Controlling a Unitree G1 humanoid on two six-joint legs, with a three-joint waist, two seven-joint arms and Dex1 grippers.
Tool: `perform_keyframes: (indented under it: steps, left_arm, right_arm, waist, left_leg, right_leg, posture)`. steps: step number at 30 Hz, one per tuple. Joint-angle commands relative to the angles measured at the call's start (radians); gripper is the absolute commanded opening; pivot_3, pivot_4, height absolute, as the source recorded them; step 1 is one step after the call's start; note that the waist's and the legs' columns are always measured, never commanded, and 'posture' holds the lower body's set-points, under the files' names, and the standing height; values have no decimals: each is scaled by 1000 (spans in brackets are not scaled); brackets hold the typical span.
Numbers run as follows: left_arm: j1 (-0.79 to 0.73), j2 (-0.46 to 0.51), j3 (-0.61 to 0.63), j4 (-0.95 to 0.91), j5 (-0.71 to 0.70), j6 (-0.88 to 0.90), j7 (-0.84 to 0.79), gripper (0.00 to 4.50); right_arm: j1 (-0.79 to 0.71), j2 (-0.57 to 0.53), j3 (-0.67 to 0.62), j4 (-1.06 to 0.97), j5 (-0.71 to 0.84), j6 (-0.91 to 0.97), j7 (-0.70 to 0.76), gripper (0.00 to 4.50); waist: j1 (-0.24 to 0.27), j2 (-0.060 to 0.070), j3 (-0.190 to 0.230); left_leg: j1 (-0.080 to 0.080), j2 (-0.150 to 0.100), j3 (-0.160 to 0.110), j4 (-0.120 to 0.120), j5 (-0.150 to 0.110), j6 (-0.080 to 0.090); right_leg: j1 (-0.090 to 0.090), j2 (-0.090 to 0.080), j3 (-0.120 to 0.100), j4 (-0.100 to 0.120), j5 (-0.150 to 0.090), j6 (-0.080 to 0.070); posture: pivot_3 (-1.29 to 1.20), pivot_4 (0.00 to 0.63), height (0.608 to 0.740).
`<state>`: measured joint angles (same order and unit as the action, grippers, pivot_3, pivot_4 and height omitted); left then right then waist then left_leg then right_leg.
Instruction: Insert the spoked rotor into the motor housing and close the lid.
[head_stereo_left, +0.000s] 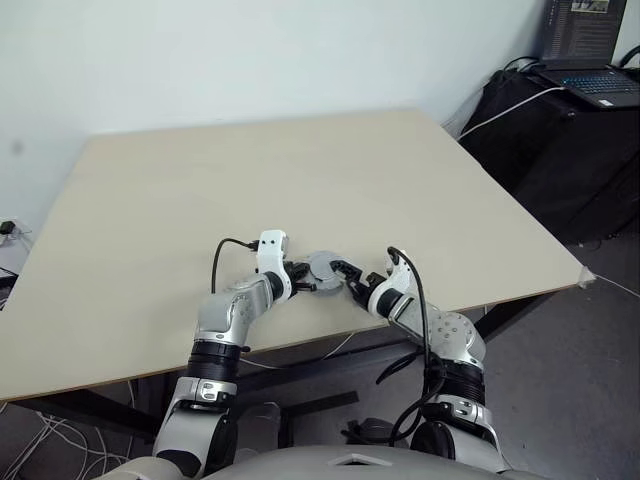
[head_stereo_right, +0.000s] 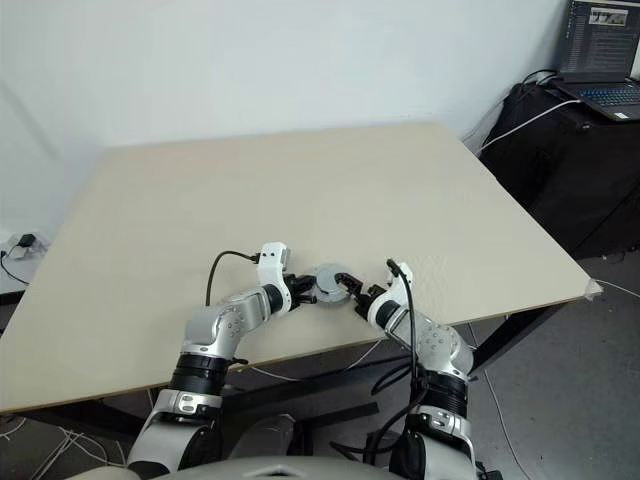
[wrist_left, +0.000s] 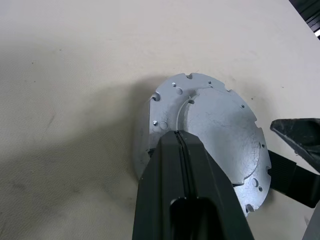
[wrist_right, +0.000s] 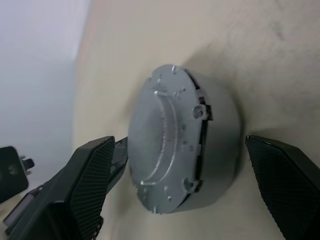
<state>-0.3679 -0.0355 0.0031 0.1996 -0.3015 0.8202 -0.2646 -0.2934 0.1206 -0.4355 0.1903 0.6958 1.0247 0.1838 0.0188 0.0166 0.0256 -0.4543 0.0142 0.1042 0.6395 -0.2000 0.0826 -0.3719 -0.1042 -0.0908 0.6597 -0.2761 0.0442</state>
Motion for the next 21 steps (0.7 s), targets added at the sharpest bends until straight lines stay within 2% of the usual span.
perform_keyframes:
  steps: [1,10,17,21]
  left_arm:
    - [3,-20,-49,-13,-11,22,-30,0]
    - [11,-16,-54,-22,-7,26,-35,0]
    - [21,0,-47,-31,-6,30,-39,0]
    - [22,2,-45,-31,-5,29,-39,0]
  right_arm:
    - [8,53,47,-6,50,22,32,4470]
    - [-39,46,34,58,91,4,128,4470]
    - [-37,45,43,35,112,28,167,4470]
    - [-24,46,52,2,140,59,188,3560]
  waist:
    - [-1,0,0]
    - [-10,0,0]
    - [-21,0,0]
    - [-22,0,0]
  left_leg:
    - [0,0,0,0,0,0]
    - [0,0,0,0,0,0]
    - [0,0,0,0,0,0]
    - [0,0,0,0,0,0]
  right_leg:
    - [0,0,0,0,0,0]
    - [-1,1,2,0,0,0]
    - [-1,1,3,1,0,0]
    - [-1,1,3,0,0,0]
  posture:
    - [0,0,740]
    - [0,0,740]
    - [0,0,740]
    - [0,0,740]
